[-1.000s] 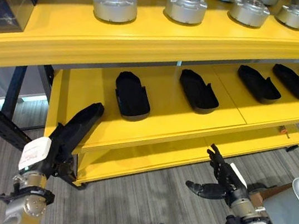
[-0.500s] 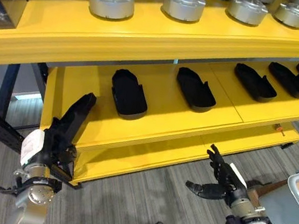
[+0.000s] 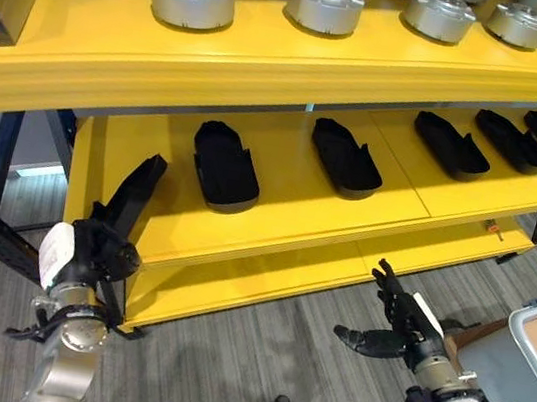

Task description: Move parts from the plastic box to the shelf.

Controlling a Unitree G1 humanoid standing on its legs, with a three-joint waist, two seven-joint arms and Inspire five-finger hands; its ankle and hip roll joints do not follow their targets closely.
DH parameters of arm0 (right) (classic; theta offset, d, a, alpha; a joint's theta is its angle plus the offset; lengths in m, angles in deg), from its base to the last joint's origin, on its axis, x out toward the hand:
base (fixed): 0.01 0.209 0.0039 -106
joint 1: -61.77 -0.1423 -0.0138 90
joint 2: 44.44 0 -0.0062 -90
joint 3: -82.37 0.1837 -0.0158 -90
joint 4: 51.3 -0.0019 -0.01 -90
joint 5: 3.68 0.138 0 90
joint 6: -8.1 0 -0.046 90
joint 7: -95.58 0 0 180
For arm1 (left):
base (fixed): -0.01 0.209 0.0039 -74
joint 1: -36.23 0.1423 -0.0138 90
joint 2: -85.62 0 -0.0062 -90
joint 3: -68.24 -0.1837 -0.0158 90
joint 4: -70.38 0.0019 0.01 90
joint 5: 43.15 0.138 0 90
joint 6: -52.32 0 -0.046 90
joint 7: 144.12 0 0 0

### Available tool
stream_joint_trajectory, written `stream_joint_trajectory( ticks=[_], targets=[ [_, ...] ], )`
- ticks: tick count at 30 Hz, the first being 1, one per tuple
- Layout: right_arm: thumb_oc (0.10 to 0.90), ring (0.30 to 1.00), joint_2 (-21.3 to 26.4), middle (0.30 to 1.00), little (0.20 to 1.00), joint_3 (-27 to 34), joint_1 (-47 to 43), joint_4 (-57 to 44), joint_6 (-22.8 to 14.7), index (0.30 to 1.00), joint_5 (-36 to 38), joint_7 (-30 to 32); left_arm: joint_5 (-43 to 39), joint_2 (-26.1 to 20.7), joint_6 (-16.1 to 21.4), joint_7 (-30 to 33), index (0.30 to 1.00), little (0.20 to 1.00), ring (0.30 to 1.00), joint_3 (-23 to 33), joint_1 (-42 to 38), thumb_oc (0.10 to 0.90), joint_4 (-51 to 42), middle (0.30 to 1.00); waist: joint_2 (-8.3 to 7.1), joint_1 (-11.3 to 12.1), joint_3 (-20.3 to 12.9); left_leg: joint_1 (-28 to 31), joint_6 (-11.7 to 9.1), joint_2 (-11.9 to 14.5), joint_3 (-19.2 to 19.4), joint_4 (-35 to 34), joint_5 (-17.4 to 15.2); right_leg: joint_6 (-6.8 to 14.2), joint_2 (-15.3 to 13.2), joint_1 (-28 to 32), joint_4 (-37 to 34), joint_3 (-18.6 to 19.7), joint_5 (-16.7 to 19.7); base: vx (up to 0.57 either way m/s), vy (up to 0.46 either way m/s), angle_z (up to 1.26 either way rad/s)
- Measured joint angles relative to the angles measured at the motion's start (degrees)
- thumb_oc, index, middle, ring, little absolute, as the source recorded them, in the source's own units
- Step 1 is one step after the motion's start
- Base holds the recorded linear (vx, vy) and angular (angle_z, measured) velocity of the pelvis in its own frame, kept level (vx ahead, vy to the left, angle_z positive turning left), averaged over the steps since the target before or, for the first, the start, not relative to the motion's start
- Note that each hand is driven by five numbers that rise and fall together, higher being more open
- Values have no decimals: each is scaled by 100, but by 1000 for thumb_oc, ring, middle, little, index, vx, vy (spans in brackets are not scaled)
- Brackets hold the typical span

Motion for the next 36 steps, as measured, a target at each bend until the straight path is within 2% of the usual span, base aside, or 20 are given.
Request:
stream_joint_trajectory(
  ticks=[12,18,24,28,36],
  targets=[
    [900,1000,27,1000,1000,0,-12,-7,0,1000,4,-4,-16,-20,-38,155,300,300,300,62,-301,400,202,300,-152,3,-1,-34,-25,32,24,0,-17,-2,32,-45,0,21,-2,7,-3,-1],
    [900,1000,51,1000,1000,-15,-40,-38,-1,1000,20,-5,-17,-216,-109,275,300,300,300,67,-605,400,324,300,-298,-12,10,-234,-43,41,25,3,18,-78,46,-250,-1,18,74,-41,-12,0],
    [900,1000,70,1000,1000,-114,-81,-38,-3,1000,67,-8,-24,-495,-119,528,300,300,300,168,-1017,400,648,300,-492,-117,48,-388,-79,88,43,3,31,-93,91,-412,-1,24,102,-11,-17,-2],
    [900,1000,84,1000,1000,-118,-150,-38,-4,1000,72,0,-27,-751,-124,652,300,300,300,193,-1181,400,676,300,-690,-128,155,-391,-132,152,52,3,27,-93,157,-422,-1,26,101,-9,-11,-2],
    [900,1000,119,1000,1000,-219,-302,-38,-22,1000,154,0,-27,-1185,-127,770,300,300,300,229,-1420,400,681,300,-969,-109,292,-504,-215,223,33,4,47,-109,240,-521,39,1,115,0,-4,0]
  ],
)
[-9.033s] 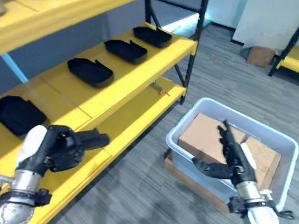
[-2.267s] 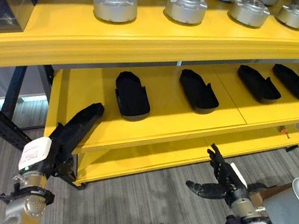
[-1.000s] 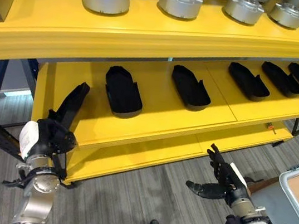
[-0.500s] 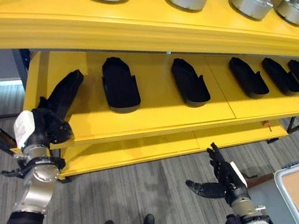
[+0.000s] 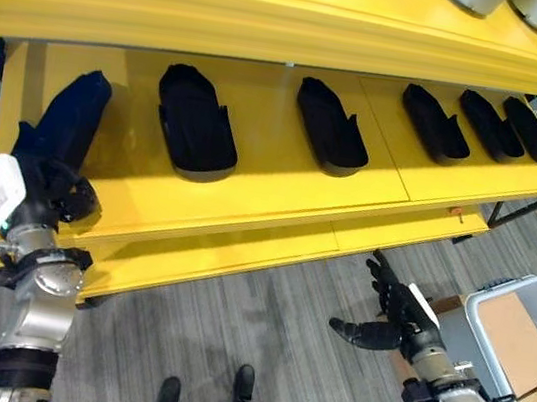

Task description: Move parts from the plastic box to the shelf.

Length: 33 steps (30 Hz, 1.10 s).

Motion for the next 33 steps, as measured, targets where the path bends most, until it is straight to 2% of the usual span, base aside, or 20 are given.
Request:
stream_joint_trajectory(
  ticks=[4,17,20,33],
  targets=[
    [900,1000,49,1000,1000,-145,-79,-6,-36,1000,34,-5,0,-178,-23,117,300,300,300,0,-201,400,67,300,-162,-9,71,-9,-20,28,0,0,-5,-6,35,-11,1,-4,5,0,0,0],
    [900,1000,53,1000,1000,-188,-205,-11,-108,1000,48,-5,-2,-240,-31,253,300,300,300,0,-446,400,190,300,-357,-6,162,-5,-46,54,42,0,-25,-4,65,-26,1,33,4,0,1,0],
    [900,1000,53,1000,1000,-250,-211,-24,-123,1000,149,-6,-9,-376,-33,255,300,300,300,-1,-446,400,190,300,-410,4,180,-1,-69,85,63,0,-40,-4,98,-29,1,43,4,12,-2,-4],
    [900,1000,92,1000,1000,-299,-211,-223,-231,1000,150,-17,-9,-406,-47,281,300,300,300,2,-447,400,212,300,-421,-1,181,1,-83,109,62,0,-50,-4,118,-26,2,31,4,0,0,0]
  ],
)
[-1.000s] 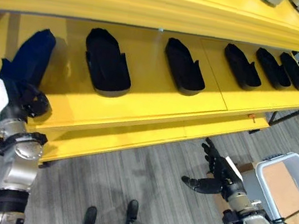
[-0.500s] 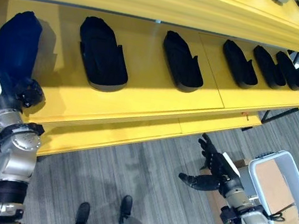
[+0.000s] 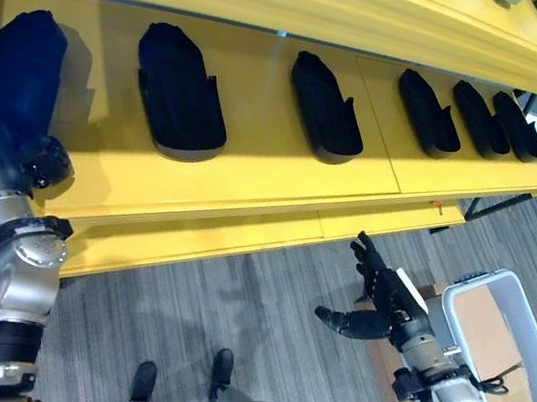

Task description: Move parts from the plastic box to the shelf.

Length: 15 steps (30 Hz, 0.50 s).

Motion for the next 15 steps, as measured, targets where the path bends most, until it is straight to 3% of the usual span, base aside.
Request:
stream_joint_trajectory(
  ticks=[15],
  targets=[
    [900,1000,84,1000,1000,0,-8,-2,-11,1000,0,-56,-164,-4,-35,47,300,300,300,37,-107,400,6,300,-109,2,-9,43,-1,5,17,0,0,1,4,36,2,14,4,0,0,0]
  ],
)
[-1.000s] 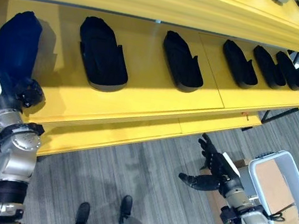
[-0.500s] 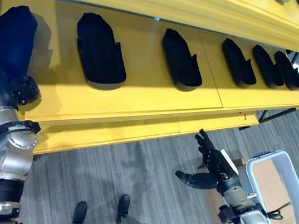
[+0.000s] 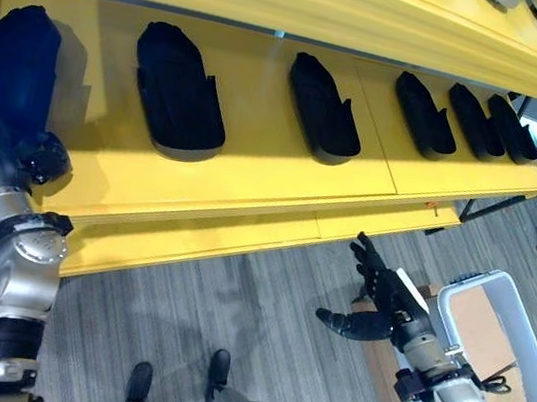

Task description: Move parts from the plastic box to the shelf.

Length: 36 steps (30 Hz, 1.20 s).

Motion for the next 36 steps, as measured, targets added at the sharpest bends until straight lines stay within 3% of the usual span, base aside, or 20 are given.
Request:
stream_joint_trajectory(
  ticks=[8,18,19,20,21,36],
  targets=[
    [900,1000,0,1000,1000,-3,-84,0,0,1000,1,-4,-47,-4,92,5,300,300,300,174,-3,400,-19,300,-240,2,-6,67,-22,24,-4,0,-3,0,21,62,-1,-3,1,0,0,0],
    [900,1000,0,1000,1000,-6,-152,-4,-3,1000,106,-49,-53,-5,102,4,303,303,303,189,-3,402,-26,303,-269,47,-20,79,-44,52,-57,0,-4,3,43,90,0,-40,-1,0,0,0],
    [900,1000,0,1000,1000,-6,-152,-5,-3,1000,106,-58,-53,-6,101,2,443,443,443,188,-3,502,-26,443,-269,47,-20,79,-45,52,-61,0,-4,3,43,92,0,-41,-1,0,0,0],
    [900,1000,0,1000,1000,-6,-152,-6,-3,1000,106,-61,-53,-6,101,2,654,654,654,187,-3,653,-26,654,-269,47,-20,79,-47,52,-63,0,-3,2,44,92,0,-43,-1,0,0,0],
    [900,1000,0,1000,1000,-6,-152,-6,-3,1000,106,-65,-54,-5,101,-2,1000,1000,1000,186,-3,900,-26,1000,-269,47,-20,80,-49,52,-65,0,-1,2,44,93,0,-43,-1,0,0,0],
    [900,1000,-25,1000,1000,-1,-153,-8,-2,1000,105,-111,-169,-1,75,-339,1000,1000,1000,-143,-55,900,-35,1000,-233,134,-42,98,-77,52,-82,2,23,-13,46,115,1,-52,10,0,0,0]
  ],
)
